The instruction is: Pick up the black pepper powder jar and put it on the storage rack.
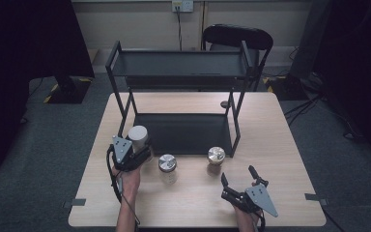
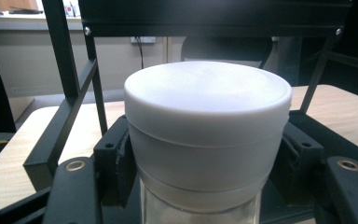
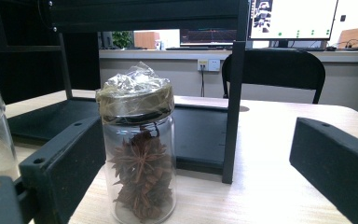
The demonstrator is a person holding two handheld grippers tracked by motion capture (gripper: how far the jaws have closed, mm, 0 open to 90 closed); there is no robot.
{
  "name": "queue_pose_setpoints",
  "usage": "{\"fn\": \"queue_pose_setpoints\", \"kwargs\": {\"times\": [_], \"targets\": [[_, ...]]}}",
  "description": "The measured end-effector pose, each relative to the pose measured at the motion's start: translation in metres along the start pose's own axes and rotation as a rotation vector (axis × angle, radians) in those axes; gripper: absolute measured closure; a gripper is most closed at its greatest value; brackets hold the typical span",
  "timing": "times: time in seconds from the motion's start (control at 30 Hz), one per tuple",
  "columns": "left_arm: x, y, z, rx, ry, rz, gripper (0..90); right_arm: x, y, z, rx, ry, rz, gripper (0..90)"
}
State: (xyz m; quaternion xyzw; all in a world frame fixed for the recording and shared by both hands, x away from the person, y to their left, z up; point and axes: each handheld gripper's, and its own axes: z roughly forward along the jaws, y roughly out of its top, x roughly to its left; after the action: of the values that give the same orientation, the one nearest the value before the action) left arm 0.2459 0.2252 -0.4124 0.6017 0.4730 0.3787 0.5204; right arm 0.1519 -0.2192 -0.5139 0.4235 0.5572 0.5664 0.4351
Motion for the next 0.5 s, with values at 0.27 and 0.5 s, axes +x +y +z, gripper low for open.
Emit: {"fn": "queue_pose_setpoints", "kwargs": {"times": [0.27,0.5], "targets": [[0.002,0.002,0.010,0.018,0.003,-0.012,34.3,0.000,0.000,0.000,0.000,0.001,0.000,2.5],[0.002,0.006,0.023,0.040,0.004,0.000,34.3,-0.001,0.000,0.000,0.000,0.004,0.000,2.5]]}}
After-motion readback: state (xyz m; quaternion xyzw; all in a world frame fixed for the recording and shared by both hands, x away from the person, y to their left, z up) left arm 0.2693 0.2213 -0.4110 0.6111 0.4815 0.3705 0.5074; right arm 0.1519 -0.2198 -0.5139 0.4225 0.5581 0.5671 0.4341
